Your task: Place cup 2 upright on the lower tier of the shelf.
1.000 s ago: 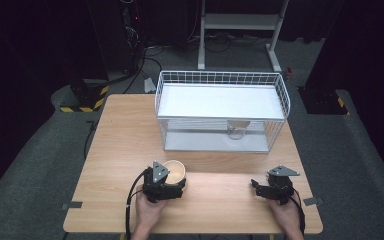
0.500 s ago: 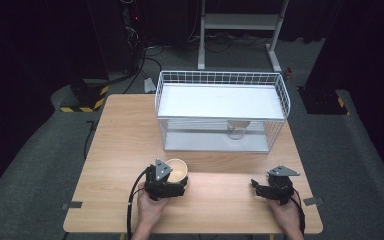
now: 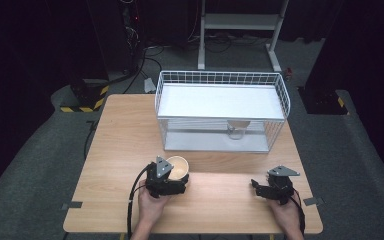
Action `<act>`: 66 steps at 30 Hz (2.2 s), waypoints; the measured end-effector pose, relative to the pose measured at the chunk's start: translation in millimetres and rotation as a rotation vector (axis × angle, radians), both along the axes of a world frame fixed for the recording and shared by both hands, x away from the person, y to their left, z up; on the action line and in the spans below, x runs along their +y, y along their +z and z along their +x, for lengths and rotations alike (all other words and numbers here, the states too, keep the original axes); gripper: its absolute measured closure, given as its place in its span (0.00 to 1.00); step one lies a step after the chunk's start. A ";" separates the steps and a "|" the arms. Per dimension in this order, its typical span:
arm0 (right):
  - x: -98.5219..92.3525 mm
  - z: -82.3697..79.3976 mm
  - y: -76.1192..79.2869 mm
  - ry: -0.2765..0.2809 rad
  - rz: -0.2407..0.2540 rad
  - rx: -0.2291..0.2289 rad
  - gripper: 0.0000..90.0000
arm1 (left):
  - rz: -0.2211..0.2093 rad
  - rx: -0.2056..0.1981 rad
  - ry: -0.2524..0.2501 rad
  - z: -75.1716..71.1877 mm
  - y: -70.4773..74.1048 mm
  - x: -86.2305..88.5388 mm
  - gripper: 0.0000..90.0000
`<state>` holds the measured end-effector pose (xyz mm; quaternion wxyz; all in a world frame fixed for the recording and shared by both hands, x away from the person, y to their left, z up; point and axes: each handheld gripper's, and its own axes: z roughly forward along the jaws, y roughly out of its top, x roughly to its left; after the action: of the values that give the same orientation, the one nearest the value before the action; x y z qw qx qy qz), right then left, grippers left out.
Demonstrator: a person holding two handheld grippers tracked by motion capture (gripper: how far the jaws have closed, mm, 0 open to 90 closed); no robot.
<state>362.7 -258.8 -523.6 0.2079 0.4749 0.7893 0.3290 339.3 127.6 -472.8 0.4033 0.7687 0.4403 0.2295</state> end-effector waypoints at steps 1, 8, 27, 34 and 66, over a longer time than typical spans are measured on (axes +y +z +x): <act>-0.2 0.1 0.0 0.003 -0.001 -0.001 0.26 | 0.002 0.001 -0.002 1.1 0.9 -0.6 0.11; 0.0 0.0 0.0 0.000 0.000 0.000 0.26 | 0.006 0.003 -0.013 6.8 6.0 -5.9 0.11; -0.1 -0.3 -0.2 -0.006 0.001 -0.002 0.25 | 0.007 0.010 -0.028 37.5 22.3 -20.9 0.11; -0.2 -0.2 -0.2 -0.006 0.001 -0.002 0.25 | 0.006 0.011 -0.023 49.1 26.8 -26.6 0.11; -0.2 -0.2 -0.2 -0.005 0.001 -0.001 0.25 | 0.054 0.006 0.041 97.2 20.0 -45.3 0.11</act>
<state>362.5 -259.1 -523.8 0.2091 0.4770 0.7876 0.3293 436.5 82.3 -452.8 0.3762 0.7710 0.4507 0.2470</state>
